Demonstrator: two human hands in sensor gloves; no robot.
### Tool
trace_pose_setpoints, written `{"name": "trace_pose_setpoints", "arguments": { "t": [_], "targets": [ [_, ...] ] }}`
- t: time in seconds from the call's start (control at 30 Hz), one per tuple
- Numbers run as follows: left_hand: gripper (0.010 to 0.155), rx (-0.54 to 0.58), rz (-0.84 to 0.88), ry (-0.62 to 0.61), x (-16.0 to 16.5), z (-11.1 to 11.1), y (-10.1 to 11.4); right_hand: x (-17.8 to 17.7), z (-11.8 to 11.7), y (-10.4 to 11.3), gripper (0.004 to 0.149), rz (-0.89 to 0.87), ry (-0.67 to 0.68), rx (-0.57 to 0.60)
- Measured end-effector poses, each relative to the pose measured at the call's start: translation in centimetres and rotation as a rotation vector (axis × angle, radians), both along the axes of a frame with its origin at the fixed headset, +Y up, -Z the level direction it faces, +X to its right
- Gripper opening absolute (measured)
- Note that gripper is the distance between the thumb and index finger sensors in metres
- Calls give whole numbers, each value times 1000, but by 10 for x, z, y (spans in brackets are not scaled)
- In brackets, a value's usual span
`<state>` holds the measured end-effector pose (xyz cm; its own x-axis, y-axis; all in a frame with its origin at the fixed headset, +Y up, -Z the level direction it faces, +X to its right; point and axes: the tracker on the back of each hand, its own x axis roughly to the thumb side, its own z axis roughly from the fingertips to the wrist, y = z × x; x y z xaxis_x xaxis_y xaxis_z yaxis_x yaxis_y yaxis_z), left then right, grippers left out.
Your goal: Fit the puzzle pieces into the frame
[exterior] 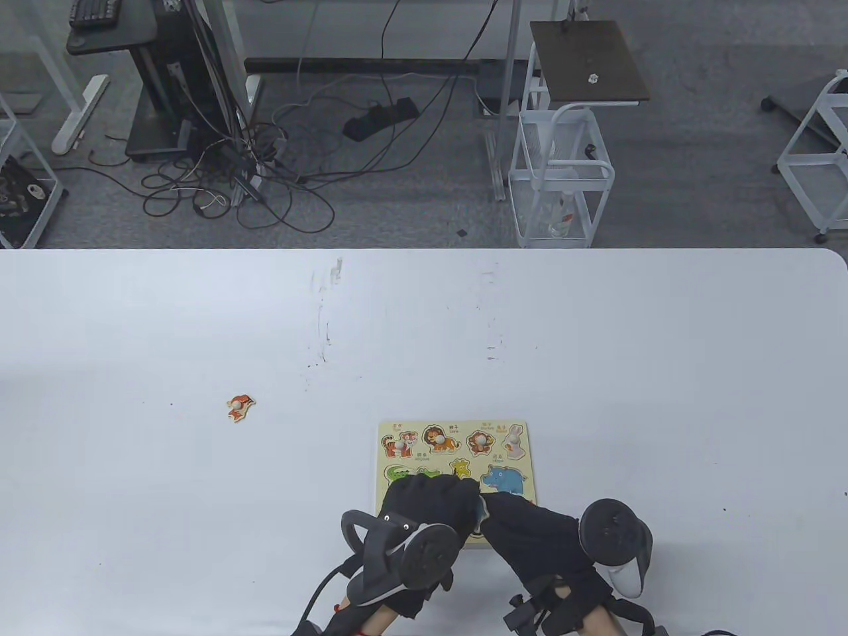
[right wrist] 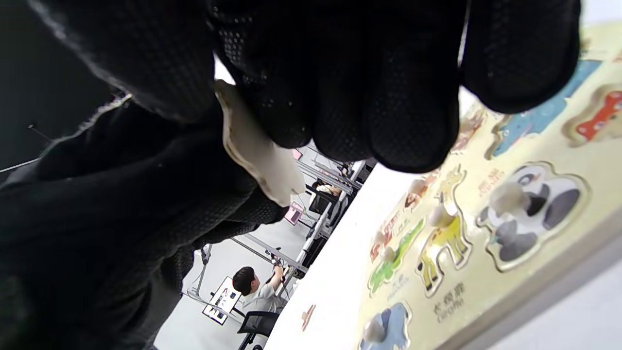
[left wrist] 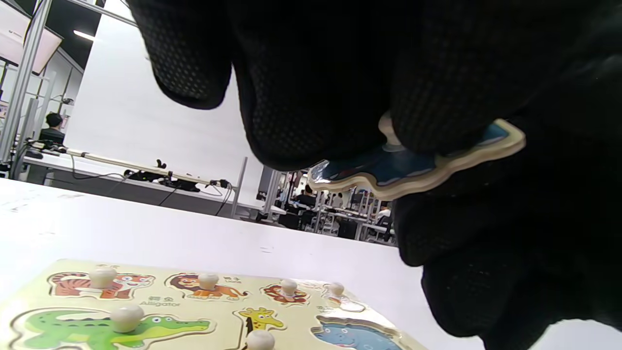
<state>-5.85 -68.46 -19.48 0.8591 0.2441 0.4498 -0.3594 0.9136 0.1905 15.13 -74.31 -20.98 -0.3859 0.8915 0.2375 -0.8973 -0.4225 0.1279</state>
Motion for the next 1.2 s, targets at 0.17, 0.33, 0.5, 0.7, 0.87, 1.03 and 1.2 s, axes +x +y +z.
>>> {"name": "trace_pose_setpoints", "arguments": {
  "t": [0.17, 0.33, 0.5, 0.7, 0.87, 1.03, 1.2],
  "targets": [
    [48, 56, -30, -20, 4, 6, -6, -4, 0, -3, 53, 32, 10, -8],
    [49, 63, -34, -35, 4, 7, -12, -2, -1, -4, 49, 15, -9, -36],
    [51, -43, 59, -73, -7, -2, -19, 3, -6, -10, 48, -12, -35, -89],
    [53, -136, 342, -21, -37, -18, -24, 17, -10, -10, 47, -146, -49, -149],
    [65, -384, 598, -45, -50, -30, -41, 20, -12, -14, 47, -299, 30, -250],
    [60, -557, 734, -134, -50, -38, -54, 18, -13, -16, 47, -346, 77, -288],
    [47, -600, 773, -171, -45, -39, -57, 16, -14, -18, 46, -343, 100, -306]
  ]
}}
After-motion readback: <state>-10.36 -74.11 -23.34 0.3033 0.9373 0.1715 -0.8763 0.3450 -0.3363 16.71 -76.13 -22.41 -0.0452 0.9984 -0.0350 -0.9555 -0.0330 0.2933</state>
